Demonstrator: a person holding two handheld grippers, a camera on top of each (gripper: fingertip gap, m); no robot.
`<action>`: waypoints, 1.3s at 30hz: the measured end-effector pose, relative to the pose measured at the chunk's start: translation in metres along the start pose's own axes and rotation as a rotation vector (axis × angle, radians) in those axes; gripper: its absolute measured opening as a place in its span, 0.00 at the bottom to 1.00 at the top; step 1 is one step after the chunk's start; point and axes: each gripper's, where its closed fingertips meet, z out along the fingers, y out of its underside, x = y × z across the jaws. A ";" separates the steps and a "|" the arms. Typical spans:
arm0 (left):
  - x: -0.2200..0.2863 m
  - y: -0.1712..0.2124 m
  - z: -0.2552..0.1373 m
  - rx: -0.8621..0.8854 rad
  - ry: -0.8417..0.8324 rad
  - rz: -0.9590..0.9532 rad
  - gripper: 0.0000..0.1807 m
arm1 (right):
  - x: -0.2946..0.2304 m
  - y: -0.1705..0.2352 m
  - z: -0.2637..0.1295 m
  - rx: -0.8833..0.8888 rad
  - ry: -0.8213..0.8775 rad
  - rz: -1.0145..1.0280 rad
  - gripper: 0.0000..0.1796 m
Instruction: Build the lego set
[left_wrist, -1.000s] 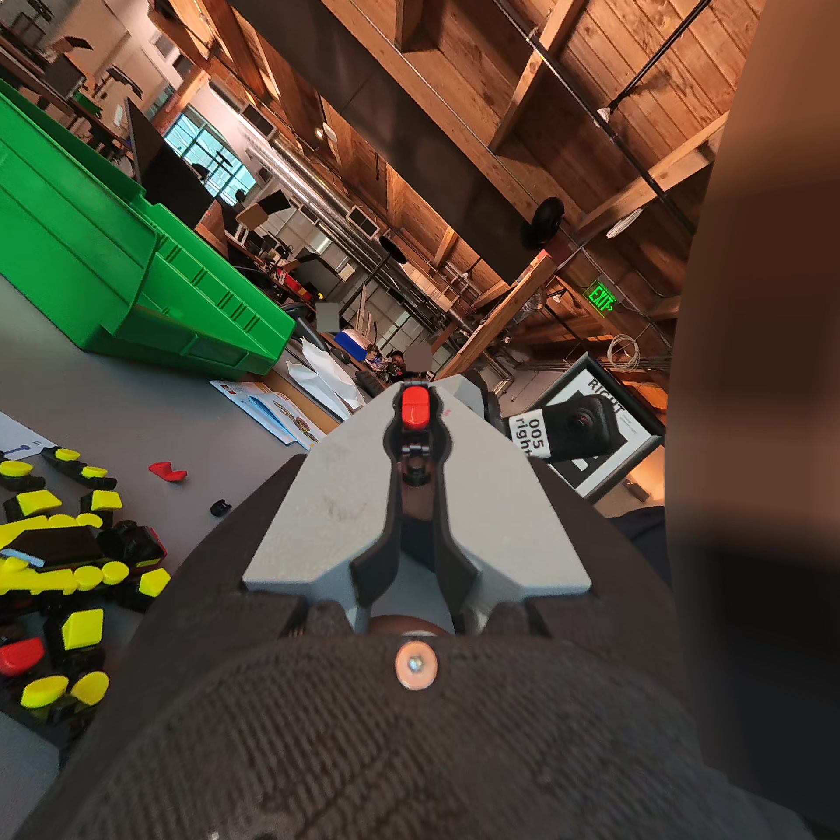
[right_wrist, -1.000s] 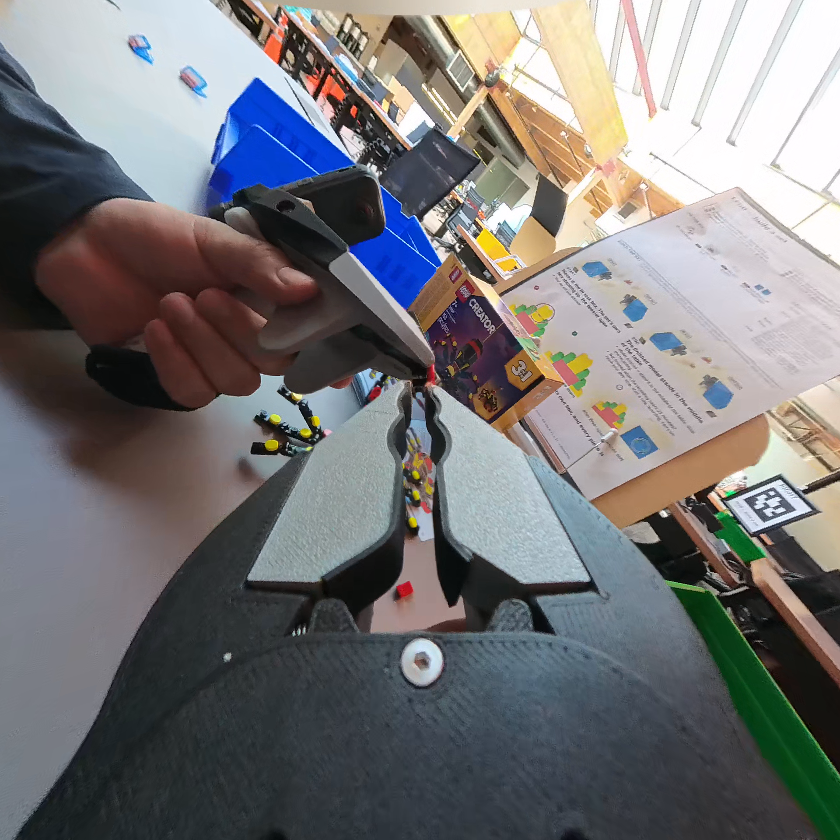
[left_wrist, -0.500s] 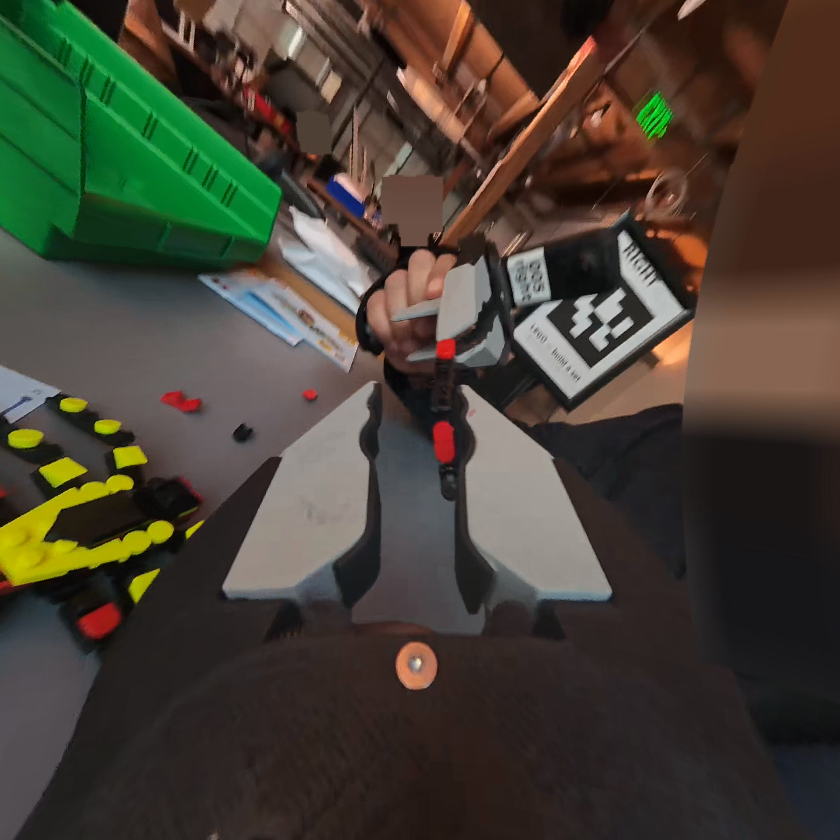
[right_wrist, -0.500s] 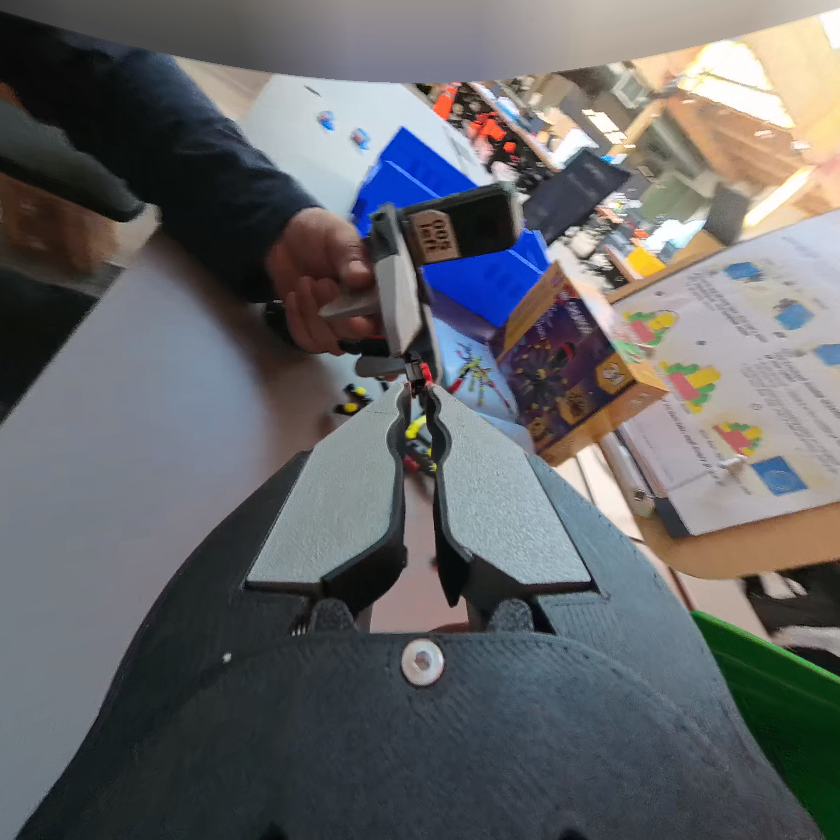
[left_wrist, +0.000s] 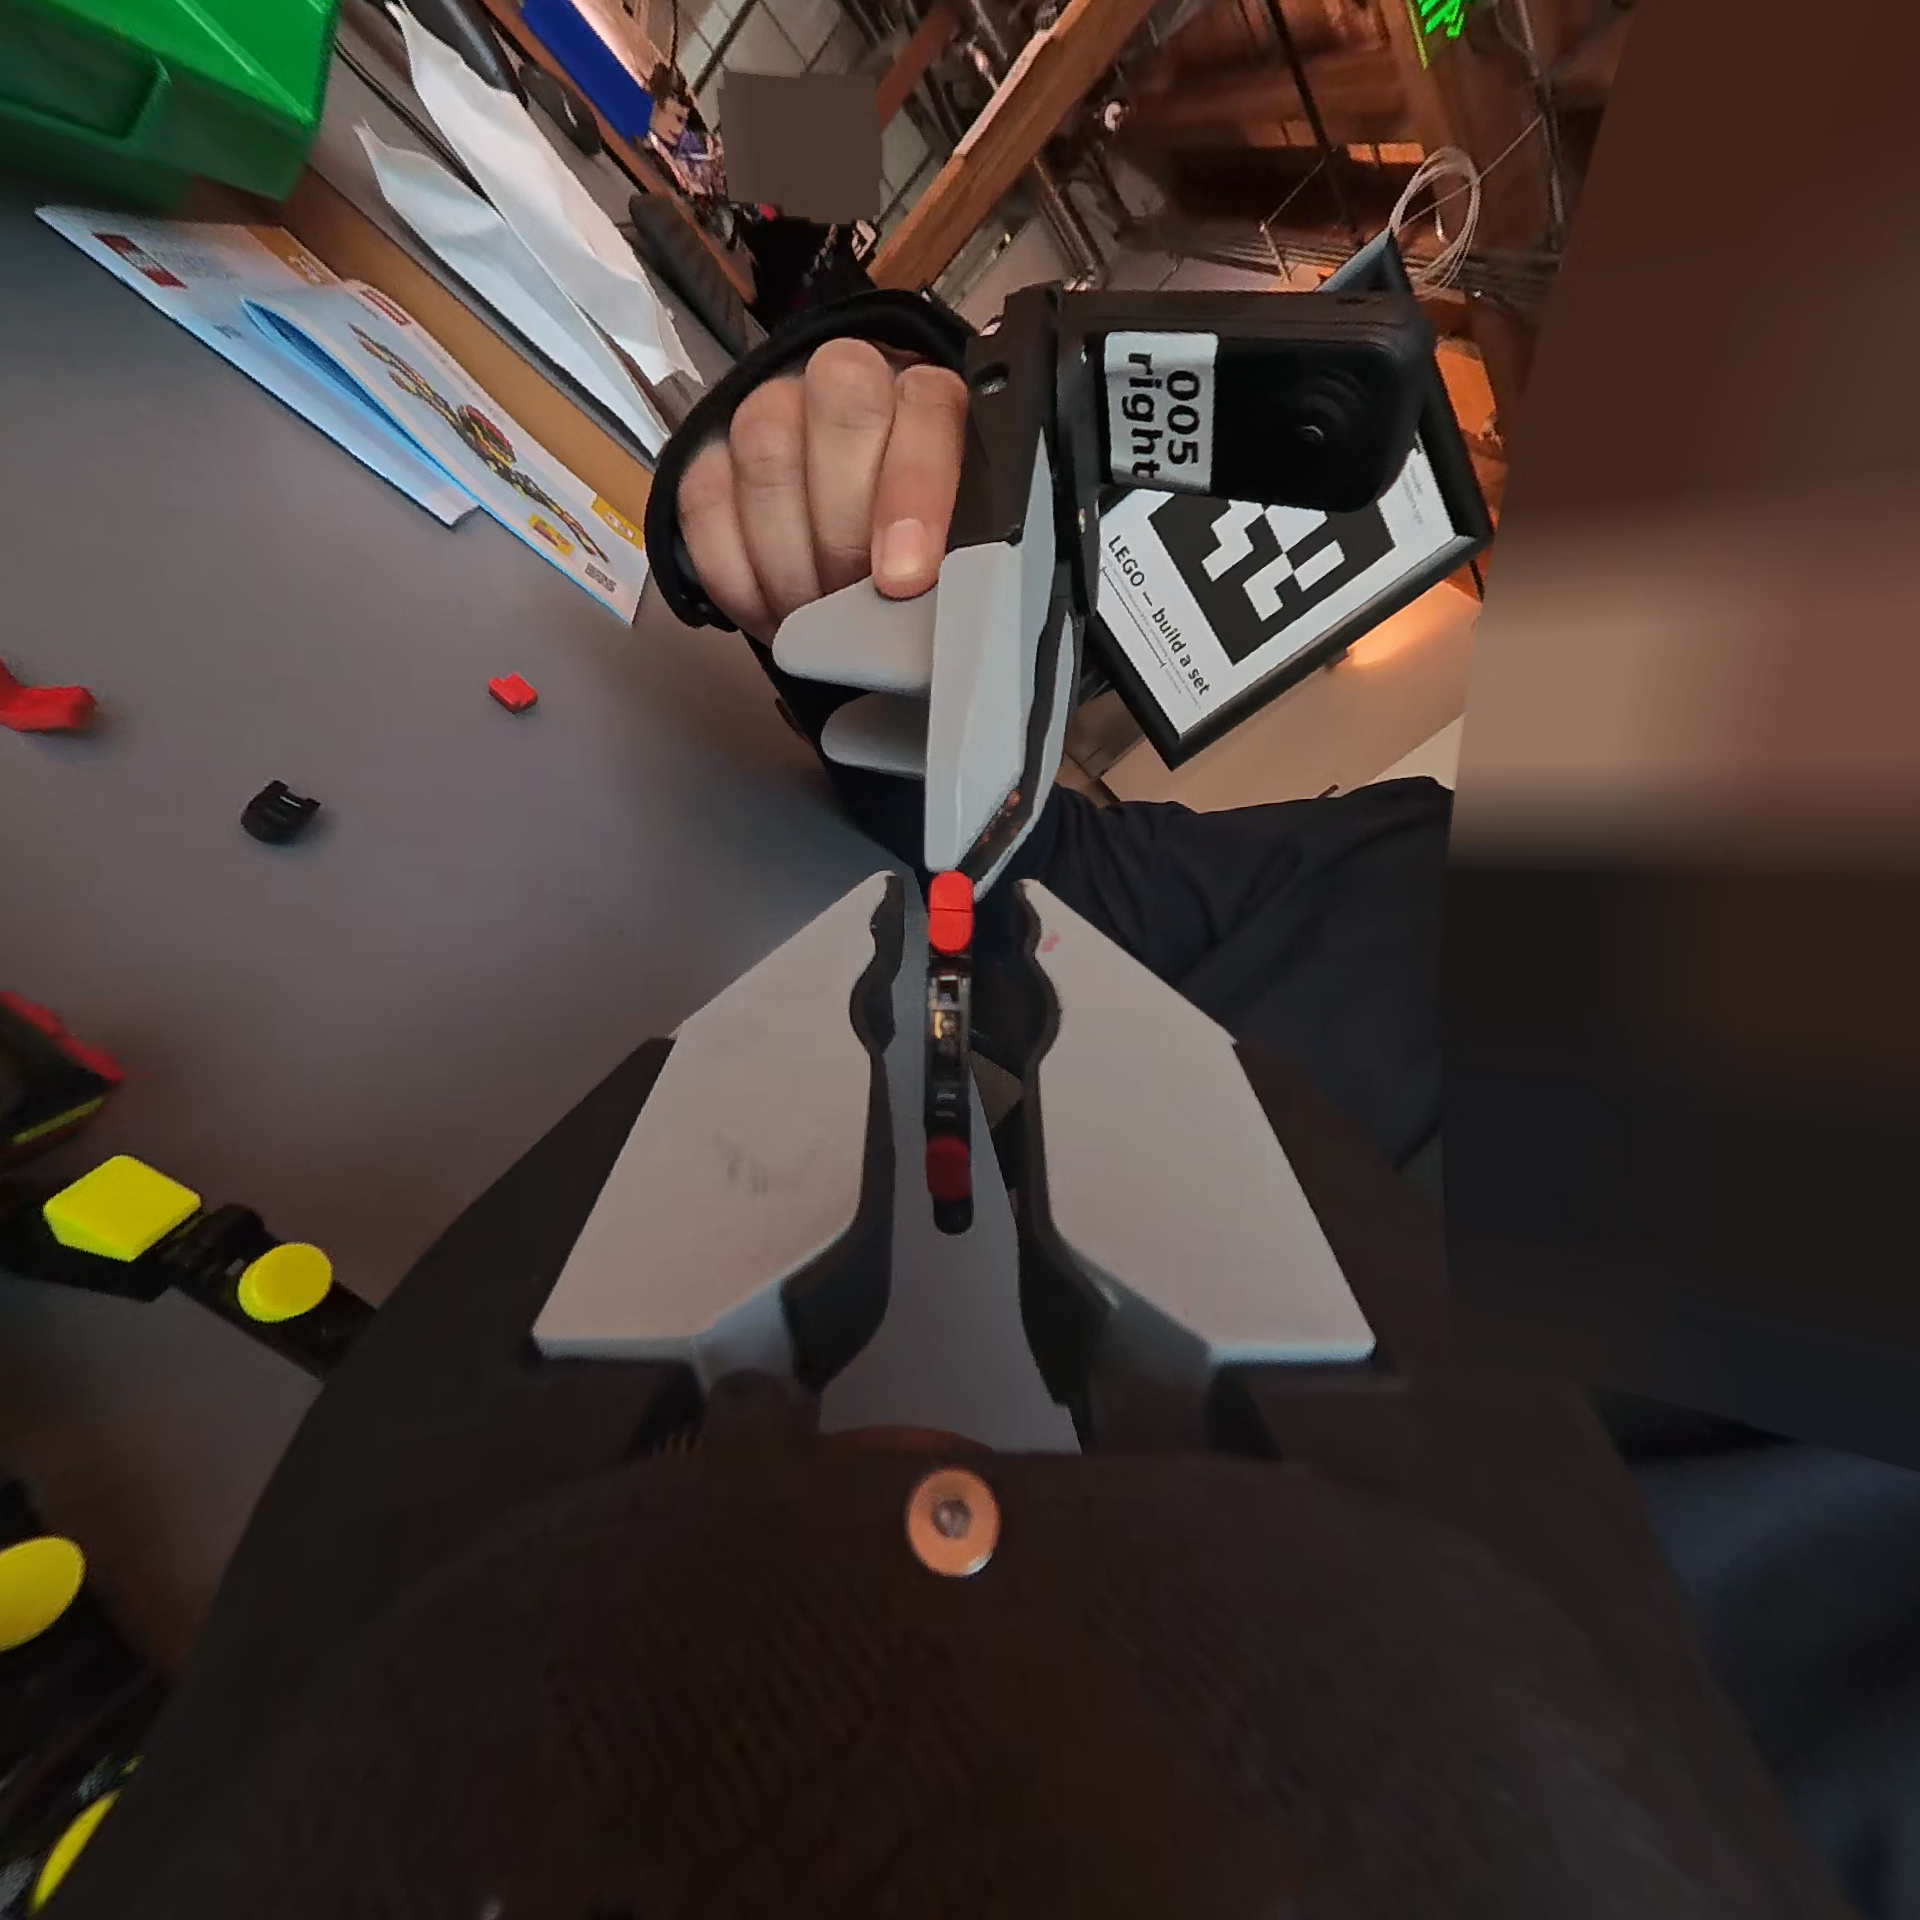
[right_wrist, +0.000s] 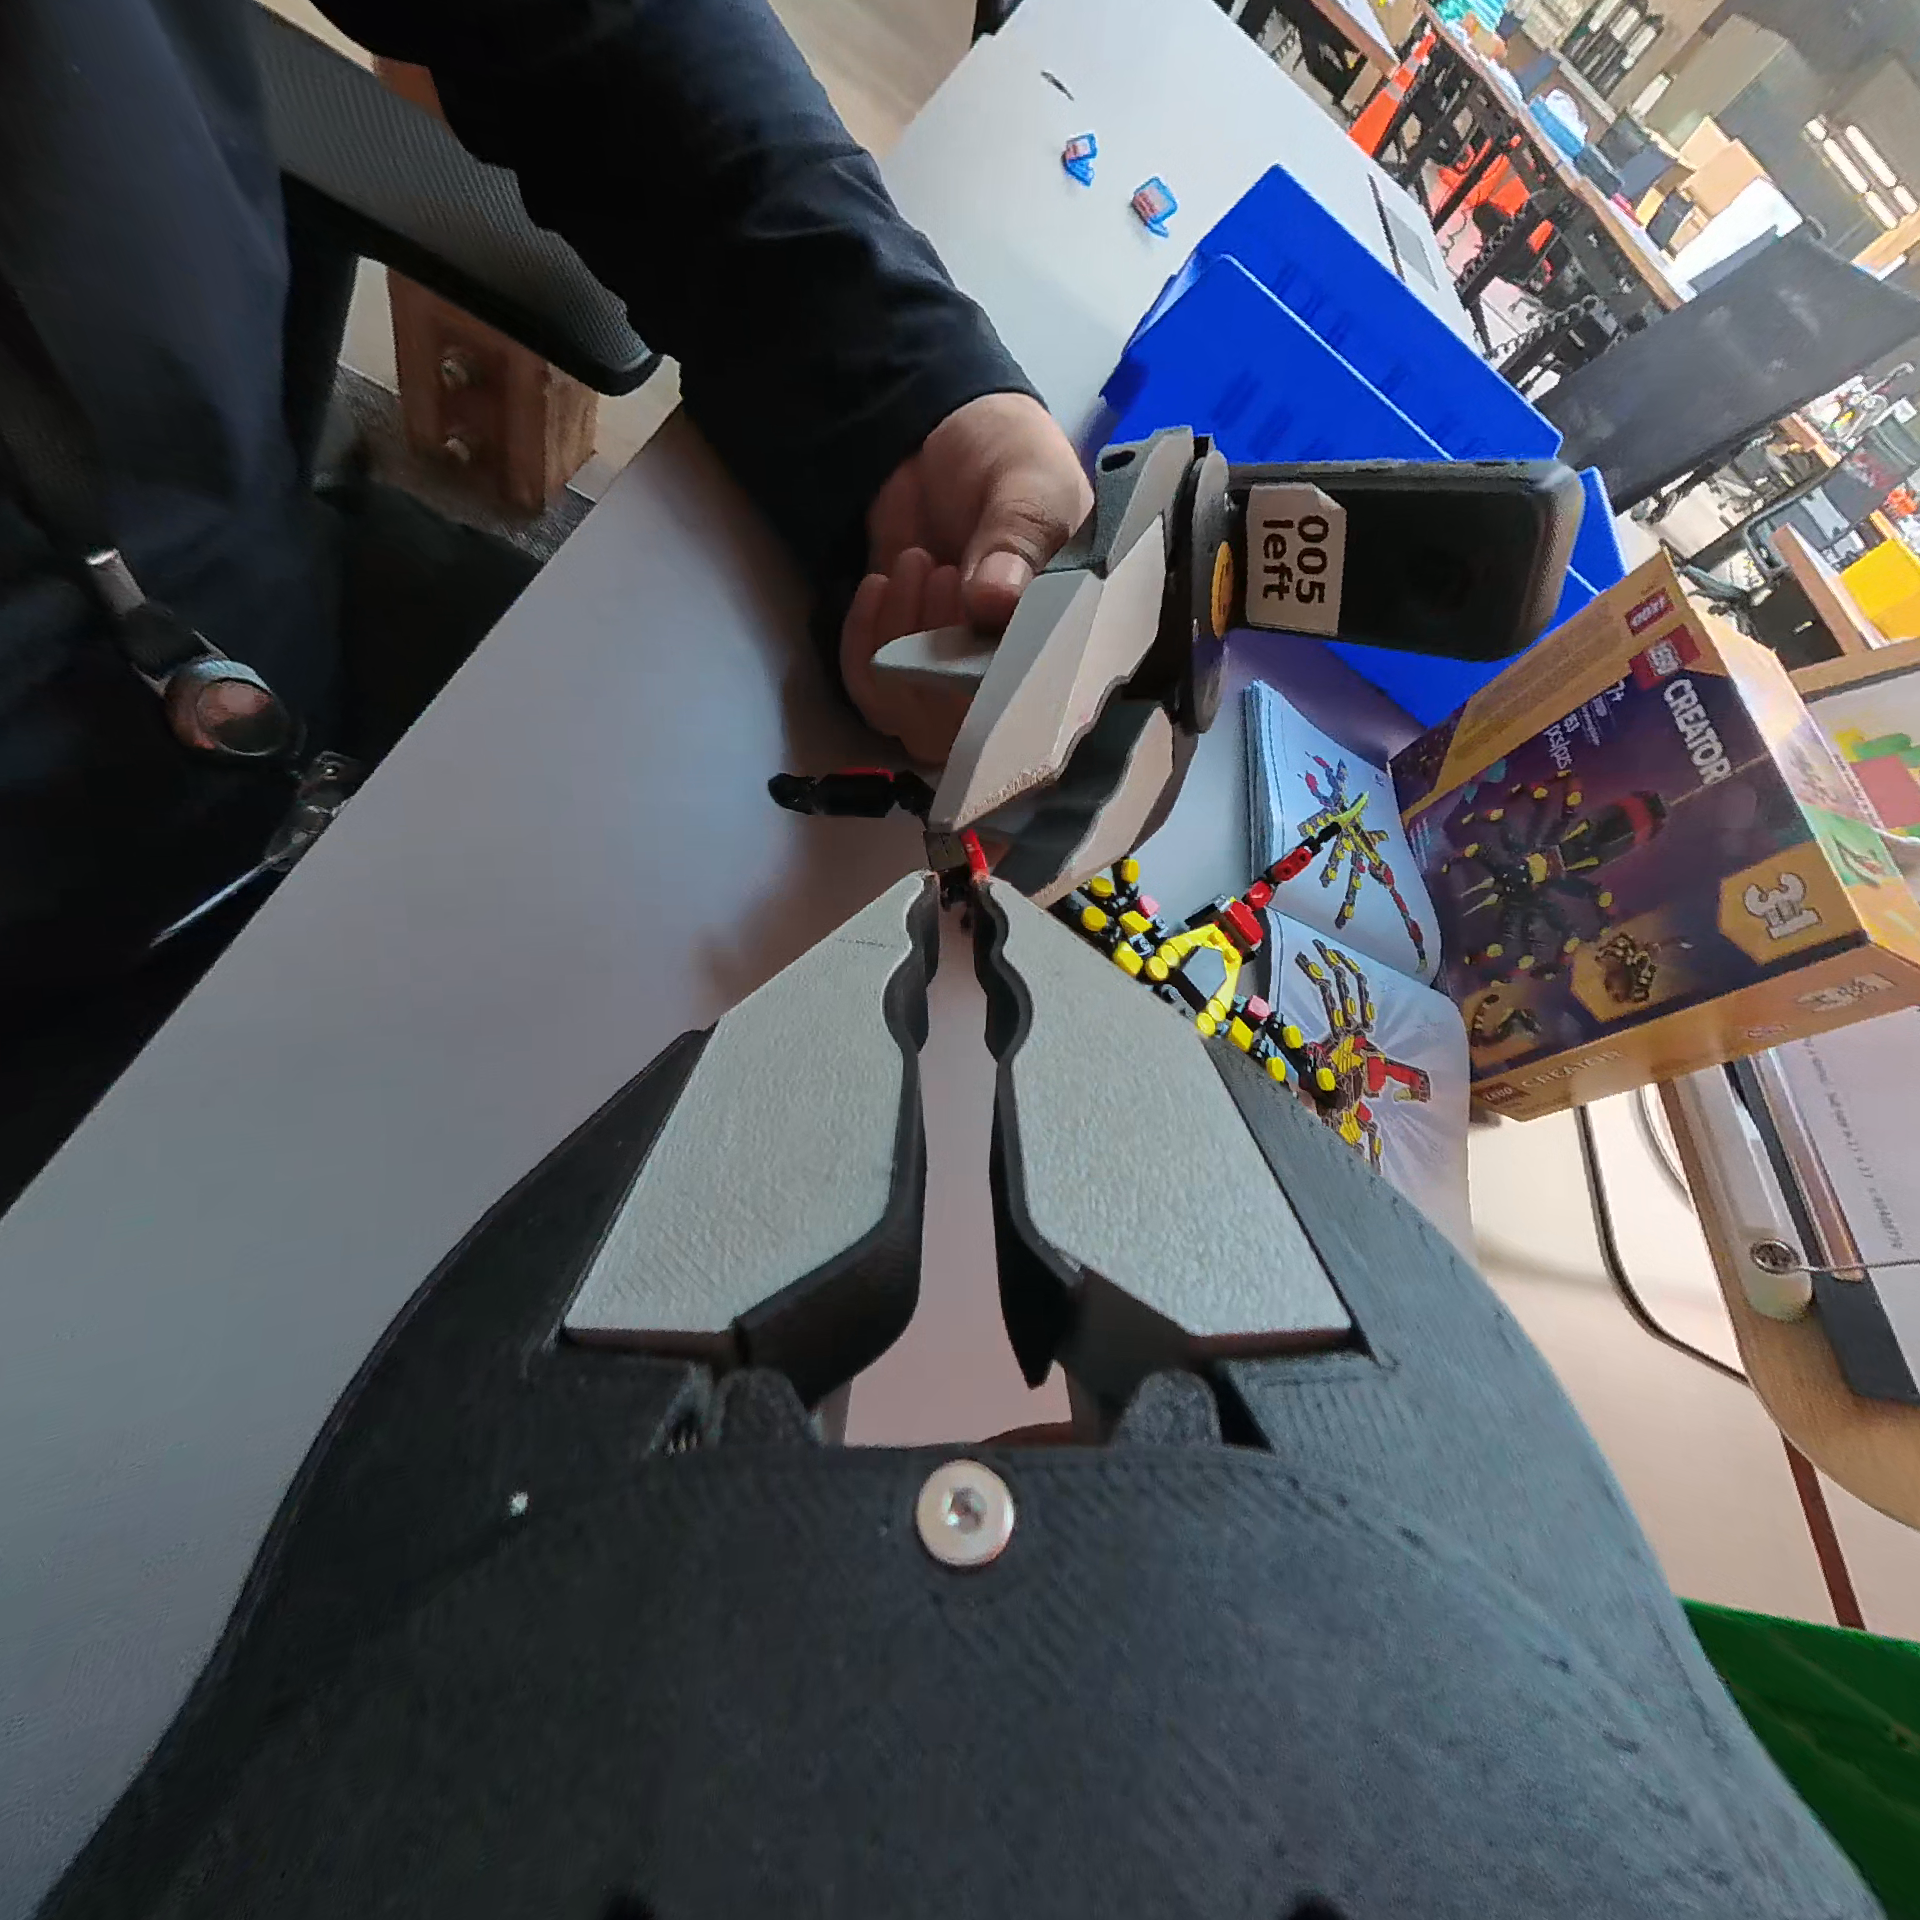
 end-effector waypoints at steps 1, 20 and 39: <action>0.000 0.001 0.001 -0.005 0.002 -0.005 0.09 | -0.001 -0.001 0.000 0.000 -0.001 -0.008 0.01; 0.002 -0.026 -0.005 0.220 -0.073 0.081 0.02 | 0.024 -0.006 -0.007 -0.028 0.199 -0.061 0.01; -0.002 -0.058 -0.034 0.486 -0.153 0.086 0.02 | 0.061 -0.011 0.006 -0.032 0.558 -0.094 0.01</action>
